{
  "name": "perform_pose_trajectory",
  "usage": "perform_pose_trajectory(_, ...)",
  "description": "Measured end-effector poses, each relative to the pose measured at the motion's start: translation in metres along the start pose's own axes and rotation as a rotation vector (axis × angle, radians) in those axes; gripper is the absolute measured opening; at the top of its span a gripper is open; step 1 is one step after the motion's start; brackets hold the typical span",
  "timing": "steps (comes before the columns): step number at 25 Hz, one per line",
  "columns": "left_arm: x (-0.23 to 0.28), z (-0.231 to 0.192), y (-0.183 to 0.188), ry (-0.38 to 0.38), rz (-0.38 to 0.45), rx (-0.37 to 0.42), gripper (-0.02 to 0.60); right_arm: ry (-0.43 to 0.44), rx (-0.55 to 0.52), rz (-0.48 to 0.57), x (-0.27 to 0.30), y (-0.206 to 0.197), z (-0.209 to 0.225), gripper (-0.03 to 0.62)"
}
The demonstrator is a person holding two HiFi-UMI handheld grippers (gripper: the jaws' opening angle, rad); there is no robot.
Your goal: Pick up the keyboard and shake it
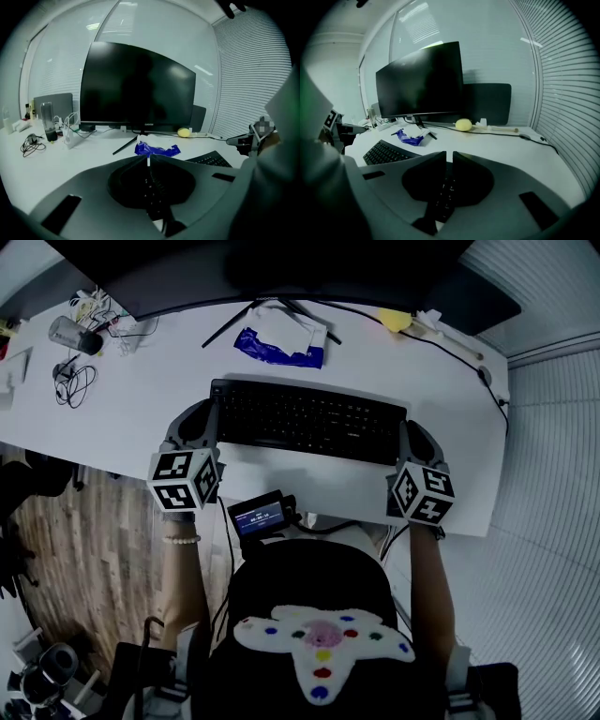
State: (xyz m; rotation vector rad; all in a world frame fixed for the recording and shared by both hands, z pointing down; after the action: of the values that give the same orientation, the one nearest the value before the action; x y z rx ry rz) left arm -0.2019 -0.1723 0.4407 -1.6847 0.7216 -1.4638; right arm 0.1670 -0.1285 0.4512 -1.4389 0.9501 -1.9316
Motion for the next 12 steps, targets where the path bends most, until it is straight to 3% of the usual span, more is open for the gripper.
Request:
perform_pose_trajectory(7,-0.041,0.039,0.053,-0.015,0.171,0.048,0.02,0.123,-0.11,0.101,-0.021,0.043,-0.04,0.049)
perform_pose_trajectory(12,-0.072,0.063,0.075,-0.031,0.242,0.129,0.02,0.197,-0.104,0.186,-0.042,0.072,-0.064,0.048)
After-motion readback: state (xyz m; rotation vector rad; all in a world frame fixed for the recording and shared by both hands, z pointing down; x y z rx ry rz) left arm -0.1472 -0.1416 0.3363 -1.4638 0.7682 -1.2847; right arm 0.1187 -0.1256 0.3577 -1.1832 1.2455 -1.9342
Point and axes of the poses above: the fingertips, and each gripper's own axes: x forward along the fingers, z to its right, y out of its top, the point moved 1 cm from there along -x, backward along the fingers, and after that the axes turned 11 degrees about y, right-handed, at the moved point
